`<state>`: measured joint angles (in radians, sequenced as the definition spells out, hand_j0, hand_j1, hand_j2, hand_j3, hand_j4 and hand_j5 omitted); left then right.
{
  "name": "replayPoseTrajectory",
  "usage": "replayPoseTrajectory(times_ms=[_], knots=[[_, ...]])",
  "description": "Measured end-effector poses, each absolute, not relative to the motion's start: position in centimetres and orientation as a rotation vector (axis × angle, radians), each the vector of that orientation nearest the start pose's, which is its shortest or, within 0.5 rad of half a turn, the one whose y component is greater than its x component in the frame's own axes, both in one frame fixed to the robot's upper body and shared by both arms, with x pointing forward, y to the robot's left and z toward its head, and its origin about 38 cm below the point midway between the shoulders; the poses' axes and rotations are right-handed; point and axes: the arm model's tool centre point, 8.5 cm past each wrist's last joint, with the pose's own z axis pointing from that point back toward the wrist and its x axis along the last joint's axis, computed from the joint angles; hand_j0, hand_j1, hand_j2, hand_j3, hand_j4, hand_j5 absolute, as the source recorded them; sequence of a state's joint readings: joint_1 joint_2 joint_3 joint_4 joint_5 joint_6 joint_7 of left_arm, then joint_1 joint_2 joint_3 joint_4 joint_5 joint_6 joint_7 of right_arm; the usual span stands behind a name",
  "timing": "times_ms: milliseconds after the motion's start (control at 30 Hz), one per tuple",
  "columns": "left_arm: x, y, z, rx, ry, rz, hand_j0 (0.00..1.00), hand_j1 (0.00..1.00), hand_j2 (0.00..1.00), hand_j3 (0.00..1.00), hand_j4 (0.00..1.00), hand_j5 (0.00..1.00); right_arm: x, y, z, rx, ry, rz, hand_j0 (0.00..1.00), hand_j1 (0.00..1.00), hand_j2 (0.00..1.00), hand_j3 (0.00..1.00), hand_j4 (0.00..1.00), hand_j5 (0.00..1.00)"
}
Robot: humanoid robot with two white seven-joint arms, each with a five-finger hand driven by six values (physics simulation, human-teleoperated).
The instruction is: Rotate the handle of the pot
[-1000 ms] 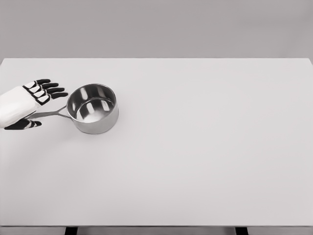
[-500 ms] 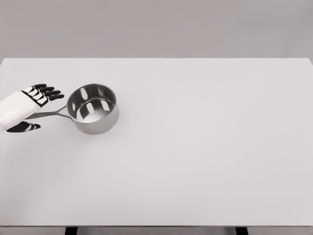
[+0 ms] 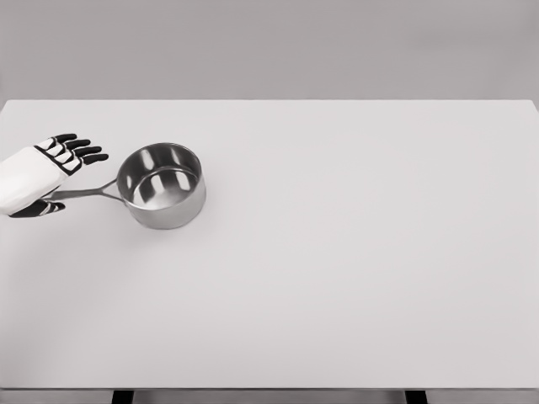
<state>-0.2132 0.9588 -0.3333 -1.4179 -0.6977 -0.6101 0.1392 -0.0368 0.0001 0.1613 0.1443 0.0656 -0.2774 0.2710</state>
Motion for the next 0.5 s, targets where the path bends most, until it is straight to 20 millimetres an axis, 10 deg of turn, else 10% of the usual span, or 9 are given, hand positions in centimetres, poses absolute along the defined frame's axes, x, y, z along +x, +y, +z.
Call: replayPoseTrajectory(times_ms=[500], knots=[[38.25, 40.8, 18.16, 0.869, -1.574, -1.832, 1.0, 1.0, 1.0, 1.0, 1.0, 1.0, -0.24, -25.03, -25.48, 0.203, -0.126, 0.253, 1.0, 1.0, 1.0, 1.0, 1.0, 1.0]])
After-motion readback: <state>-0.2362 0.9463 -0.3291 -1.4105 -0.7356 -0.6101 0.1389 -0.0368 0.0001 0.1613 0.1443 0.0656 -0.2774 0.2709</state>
